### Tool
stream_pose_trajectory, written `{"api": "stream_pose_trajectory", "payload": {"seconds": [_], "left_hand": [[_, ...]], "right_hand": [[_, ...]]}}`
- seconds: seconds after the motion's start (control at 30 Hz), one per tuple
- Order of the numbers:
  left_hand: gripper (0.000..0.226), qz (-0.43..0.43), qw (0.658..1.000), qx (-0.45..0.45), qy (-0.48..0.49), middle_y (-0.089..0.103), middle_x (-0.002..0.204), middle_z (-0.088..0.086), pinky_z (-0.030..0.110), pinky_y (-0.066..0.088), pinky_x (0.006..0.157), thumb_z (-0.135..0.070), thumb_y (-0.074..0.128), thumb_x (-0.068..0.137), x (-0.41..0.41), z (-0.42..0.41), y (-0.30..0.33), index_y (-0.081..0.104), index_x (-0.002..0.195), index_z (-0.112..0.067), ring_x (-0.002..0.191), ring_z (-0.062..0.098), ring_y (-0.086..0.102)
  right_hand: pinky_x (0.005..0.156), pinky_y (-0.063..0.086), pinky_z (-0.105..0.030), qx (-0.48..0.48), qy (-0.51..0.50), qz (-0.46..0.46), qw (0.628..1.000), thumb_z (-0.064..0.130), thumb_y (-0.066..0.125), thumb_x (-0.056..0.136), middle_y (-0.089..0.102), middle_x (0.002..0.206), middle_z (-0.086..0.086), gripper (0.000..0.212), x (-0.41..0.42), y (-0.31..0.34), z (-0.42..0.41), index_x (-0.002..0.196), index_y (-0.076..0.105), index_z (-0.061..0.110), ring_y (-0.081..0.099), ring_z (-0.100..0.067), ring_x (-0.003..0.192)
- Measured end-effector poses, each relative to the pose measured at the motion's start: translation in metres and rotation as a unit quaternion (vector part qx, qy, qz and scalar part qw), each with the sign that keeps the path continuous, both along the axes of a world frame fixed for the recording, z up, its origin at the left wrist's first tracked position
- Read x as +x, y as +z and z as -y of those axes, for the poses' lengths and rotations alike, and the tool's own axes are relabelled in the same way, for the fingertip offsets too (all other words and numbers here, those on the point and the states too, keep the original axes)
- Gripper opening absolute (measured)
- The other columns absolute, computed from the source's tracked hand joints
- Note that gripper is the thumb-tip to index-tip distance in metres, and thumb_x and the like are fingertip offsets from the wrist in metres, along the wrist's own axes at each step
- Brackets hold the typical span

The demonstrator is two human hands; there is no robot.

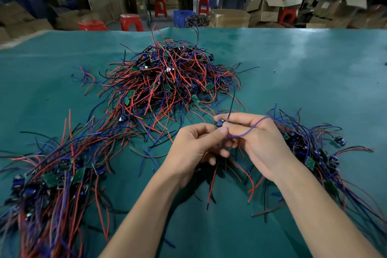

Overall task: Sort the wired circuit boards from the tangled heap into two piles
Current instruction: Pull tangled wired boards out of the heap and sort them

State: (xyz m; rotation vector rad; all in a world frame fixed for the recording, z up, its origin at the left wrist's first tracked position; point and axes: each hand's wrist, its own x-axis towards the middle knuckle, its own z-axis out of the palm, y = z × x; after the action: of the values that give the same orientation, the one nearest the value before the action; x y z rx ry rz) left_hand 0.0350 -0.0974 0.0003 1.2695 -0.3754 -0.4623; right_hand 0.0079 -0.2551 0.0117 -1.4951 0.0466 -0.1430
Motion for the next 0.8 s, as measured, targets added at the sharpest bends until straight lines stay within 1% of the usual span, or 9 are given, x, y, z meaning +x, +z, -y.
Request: {"api": "stream_pose_trajectory", "payload": {"seconds": [0.1,0.2,0.3,0.4,0.43,0.5,0.57,0.7,0.8], "left_hand": [[0.022,-0.036,0.999,-0.016,0.01,0.074,0.089,0.017,0.016,0.041,0.044,-0.014,0.074,0.08,0.002,-0.001,0.0,0.065,0.096,-0.003,0.062,0.012,0.066],[0.007,-0.046,0.999,0.002,0.028,0.072,0.081,0.011,0.015,0.034,0.041,-0.002,0.068,0.084,0.002,-0.001,0.002,0.067,0.086,-0.008,0.055,0.009,0.059],[0.01,-0.038,0.999,0.01,0.037,0.063,0.068,0.002,0.015,0.028,0.042,-0.009,0.065,0.09,0.004,-0.002,0.001,0.071,0.082,-0.008,0.05,0.008,0.049],[0.026,0.0,1.0,0.018,0.011,0.054,0.061,-0.002,0.017,0.027,0.044,-0.021,0.067,0.089,0.005,-0.003,0.002,0.07,0.09,0.005,0.049,0.008,0.04],[0.029,0.009,1.0,0.016,-0.001,0.053,0.06,-0.003,0.017,0.027,0.044,-0.024,0.067,0.088,0.005,-0.004,0.004,0.07,0.091,0.004,0.049,0.008,0.039],[0.021,0.026,0.999,0.02,-0.03,0.053,0.059,-0.004,0.017,0.028,0.044,-0.026,0.068,0.086,0.003,-0.006,0.006,0.075,0.087,-0.007,0.048,0.008,0.04],[0.014,0.037,0.997,0.03,-0.063,0.054,0.058,-0.004,0.016,0.031,0.044,-0.022,0.067,0.089,0.001,-0.006,0.007,0.076,0.084,-0.013,0.047,0.007,0.044],[0.022,0.045,0.993,0.044,-0.102,0.06,0.059,-0.003,0.015,0.04,0.047,-0.012,0.061,0.095,-0.003,-0.003,0.008,0.075,0.078,-0.015,0.048,0.006,0.053],[0.02,0.039,0.993,0.044,-0.099,0.063,0.06,0.0,0.016,0.042,0.048,-0.013,0.061,0.09,-0.004,-0.005,0.008,0.073,0.075,-0.014,0.049,0.009,0.056]], "right_hand": [[0.062,0.049,-0.02,0.009,-0.002,0.022,1.0,0.001,0.07,0.09,0.076,0.089,-0.006,0.015,-0.001,0.0,-0.001,0.098,0.081,0.008,0.064,-0.013,0.069],[0.057,0.045,-0.018,-0.041,-0.007,0.044,0.998,0.015,0.073,0.082,0.074,0.083,-0.007,0.016,-0.001,0.002,-0.004,0.096,0.081,0.012,0.06,-0.011,0.065],[0.057,0.048,-0.019,-0.043,-0.036,0.061,0.997,0.01,0.073,0.091,0.071,0.078,0.001,0.008,-0.001,0.002,-0.004,0.097,0.077,0.013,0.062,-0.01,0.066],[0.059,0.049,-0.021,-0.032,-0.053,0.056,0.997,0.005,0.063,0.099,0.068,0.075,0.001,0.013,-0.002,0.004,-0.005,0.095,0.074,0.012,0.061,-0.014,0.067],[0.06,0.05,-0.022,-0.022,-0.05,0.057,0.997,0.004,0.061,0.1,0.067,0.073,0.0,0.015,-0.002,0.006,-0.005,0.094,0.073,0.01,0.06,-0.014,0.065],[0.06,0.049,-0.022,0.014,-0.065,0.066,0.996,0.003,0.057,0.101,0.065,0.072,0.0,0.016,-0.003,0.012,-0.003,0.094,0.071,0.008,0.058,-0.013,0.062],[0.06,0.047,-0.021,0.066,-0.114,0.08,0.988,0.001,0.055,0.101,0.067,0.077,0.002,0.018,-0.004,0.02,0.007,0.092,0.069,0.007,0.054,-0.009,0.063],[0.064,0.046,-0.021,0.175,-0.201,0.113,0.957,0.002,0.053,0.102,0.07,0.081,0.003,0.025,-0.01,0.04,0.03,0.083,0.065,0.012,0.054,-0.01,0.066],[0.066,0.051,-0.019,0.233,-0.217,0.14,0.937,0.016,0.053,0.103,0.07,0.074,0.007,0.02,-0.021,0.059,0.056,0.086,0.063,0.019,0.061,-0.007,0.067]]}}
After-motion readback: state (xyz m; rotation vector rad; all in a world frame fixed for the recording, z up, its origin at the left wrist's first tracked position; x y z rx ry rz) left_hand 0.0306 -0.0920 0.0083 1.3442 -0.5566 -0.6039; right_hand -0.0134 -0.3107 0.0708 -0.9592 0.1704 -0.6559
